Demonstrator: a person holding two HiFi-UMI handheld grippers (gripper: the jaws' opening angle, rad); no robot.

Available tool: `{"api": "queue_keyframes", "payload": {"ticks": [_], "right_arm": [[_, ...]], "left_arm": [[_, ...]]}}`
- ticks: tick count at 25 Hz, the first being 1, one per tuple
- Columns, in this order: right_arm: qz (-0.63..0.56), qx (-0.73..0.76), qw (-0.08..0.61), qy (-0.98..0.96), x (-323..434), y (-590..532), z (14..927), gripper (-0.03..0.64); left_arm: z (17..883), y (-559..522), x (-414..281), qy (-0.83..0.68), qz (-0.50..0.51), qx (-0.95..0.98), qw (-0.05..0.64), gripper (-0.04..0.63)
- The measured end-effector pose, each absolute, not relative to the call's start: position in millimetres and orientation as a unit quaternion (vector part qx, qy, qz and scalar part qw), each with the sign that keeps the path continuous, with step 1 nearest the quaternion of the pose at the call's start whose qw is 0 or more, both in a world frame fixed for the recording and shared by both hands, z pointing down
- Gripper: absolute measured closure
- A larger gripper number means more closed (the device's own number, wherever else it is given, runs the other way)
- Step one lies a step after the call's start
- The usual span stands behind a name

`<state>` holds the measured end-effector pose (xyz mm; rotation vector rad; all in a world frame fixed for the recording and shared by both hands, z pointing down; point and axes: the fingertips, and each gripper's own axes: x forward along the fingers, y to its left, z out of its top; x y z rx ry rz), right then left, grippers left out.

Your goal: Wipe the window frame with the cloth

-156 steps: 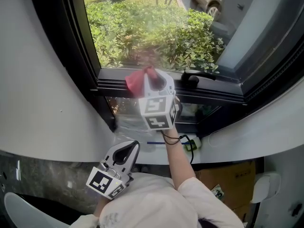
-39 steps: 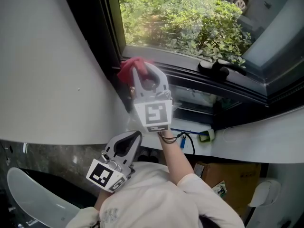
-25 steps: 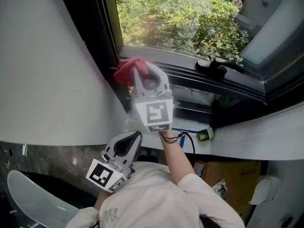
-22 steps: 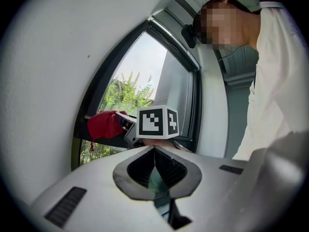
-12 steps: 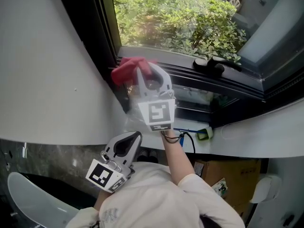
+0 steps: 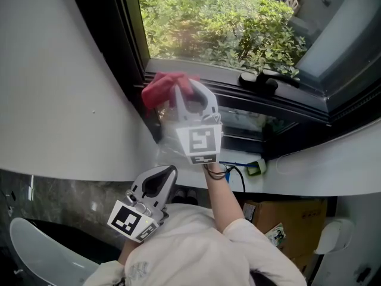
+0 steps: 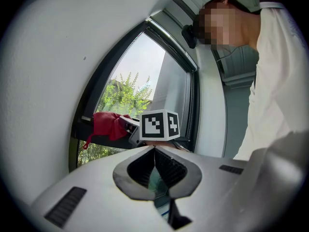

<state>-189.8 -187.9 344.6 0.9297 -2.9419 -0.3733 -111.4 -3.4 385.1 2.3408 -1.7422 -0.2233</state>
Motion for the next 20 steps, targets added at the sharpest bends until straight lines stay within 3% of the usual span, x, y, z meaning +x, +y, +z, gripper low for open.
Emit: {"api": "queue_keyframes", "payload": {"ticks": [20], "right_arm": [[-0.12, 0.315, 0.018, -0.941, -162, -197, 343, 0.525]], "left_arm": [[382, -8, -93, -0.579, -0.077, 0.805, 0.104, 0.584]]}}
